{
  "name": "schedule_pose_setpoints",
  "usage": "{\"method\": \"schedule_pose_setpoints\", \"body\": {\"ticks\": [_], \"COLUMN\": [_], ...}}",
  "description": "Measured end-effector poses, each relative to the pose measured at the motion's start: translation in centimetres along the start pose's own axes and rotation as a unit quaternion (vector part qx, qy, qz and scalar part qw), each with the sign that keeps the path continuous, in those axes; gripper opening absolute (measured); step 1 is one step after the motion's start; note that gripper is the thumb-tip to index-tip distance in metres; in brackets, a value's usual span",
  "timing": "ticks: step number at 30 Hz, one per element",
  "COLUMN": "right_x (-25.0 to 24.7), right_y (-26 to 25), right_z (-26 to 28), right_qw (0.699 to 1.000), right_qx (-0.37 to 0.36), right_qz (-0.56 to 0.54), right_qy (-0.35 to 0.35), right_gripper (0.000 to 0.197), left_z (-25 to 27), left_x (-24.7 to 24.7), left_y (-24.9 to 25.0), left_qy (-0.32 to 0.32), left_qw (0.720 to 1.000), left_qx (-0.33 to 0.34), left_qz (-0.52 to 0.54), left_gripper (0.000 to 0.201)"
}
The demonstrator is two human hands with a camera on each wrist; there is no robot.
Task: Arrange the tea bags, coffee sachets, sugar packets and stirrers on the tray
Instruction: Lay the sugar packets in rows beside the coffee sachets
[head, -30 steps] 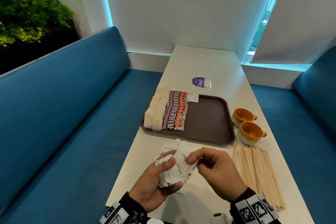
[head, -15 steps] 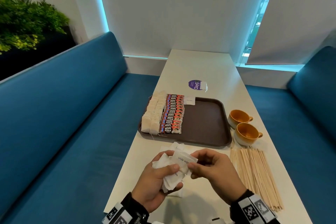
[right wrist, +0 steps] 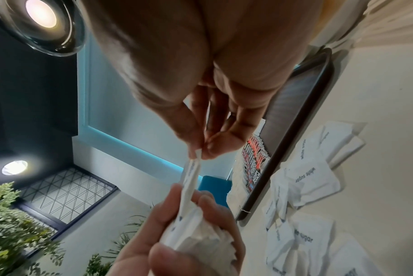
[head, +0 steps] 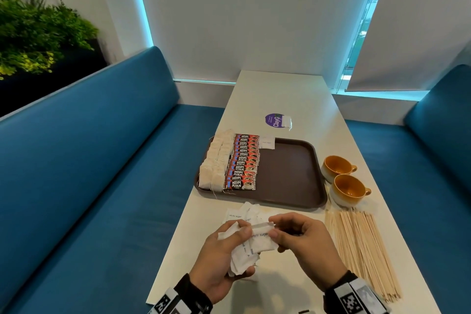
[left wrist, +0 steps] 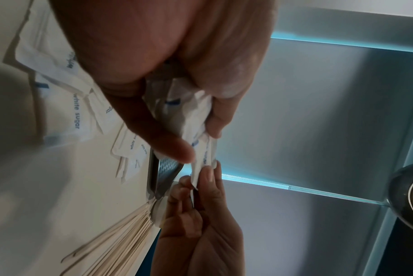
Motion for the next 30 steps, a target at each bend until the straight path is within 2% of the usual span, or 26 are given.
{"method": "schedule_pose_setpoints", "body": {"ticks": [3,5,8,10,13,15,17,18,20,23,28,30], "right_x": [0.0,0.2,0.2,-0.2,-1.5,-2.6,-3.9,-4.6,-5.9,-7.4,-8.3,-8.5], "right_y": [-0.4,-0.7,-0.6,-0.5,-0.6,-1.0,-1.3,-1.4,-1.4,-0.7,0.7,1.2], "right_z": [-0.1,-0.1,-0.7,-1.4,-3.0,-4.7,-7.1,-8.6,-12.0,-17.9,-26.8,-29.3], "right_qw": [1.0,0.999,0.998,0.999,0.999,0.999,0.999,0.999,0.998,0.996,0.991,0.988], "right_qx": [-0.018,-0.026,-0.009,0.005,0.02,0.021,0.022,0.023,0.026,0.044,0.054,0.061], "right_qz": [0.008,0.015,0.02,0.022,0.03,0.045,0.04,0.03,0.04,0.049,0.098,0.121], "right_qy": [0.001,-0.023,-0.057,-0.049,-0.019,-0.006,0.011,0.021,0.041,0.064,0.078,0.073], "right_gripper": [0.021,0.017,0.012,0.017,0.024,0.03,0.037,0.039,0.038,0.026,0.019,0.02], "left_z": [-0.1,-0.2,-1.1,-1.9,-3.1,-3.9,-4.8,-5.2,-6.1,-7.0,-8.4,-9.1], "left_x": [0.2,0.4,0.4,0.3,-0.6,-1.9,-3.6,-4.2,-5.3,-6.3,-7.6,-8.4], "left_y": [0.3,0.7,0.8,0.9,0.9,0.8,0.4,0.3,0.3,0.3,0.7,0.8], "left_qy": [0.008,0.008,0.011,0.014,0.015,0.014,0.019,0.02,0.023,0.022,0.0,0.015], "left_qw": [1.0,1.0,1.0,1.0,0.998,0.995,0.993,0.993,0.994,0.994,0.996,0.996], "left_qx": [0.003,0.003,-0.003,-0.014,-0.032,-0.046,-0.056,-0.059,-0.063,-0.082,-0.084,-0.083], "left_qz": [-0.005,-0.012,-0.014,0.003,0.06,0.089,0.097,0.097,0.09,0.07,0.039,-0.023], "left_gripper": [0.014,0.014,0.016,0.019,0.026,0.043,0.067,0.072,0.075,0.072,0.084,0.086]}}
Point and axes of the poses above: each hand's wrist, its own z-axis away from the middle knuckle, its own x-axis out of the palm, y = z × x, the point moved 4 cm from there along -z, towards the middle knuckle, and after that the axes turned 6 degrees about -y, right-handed, at the moved point
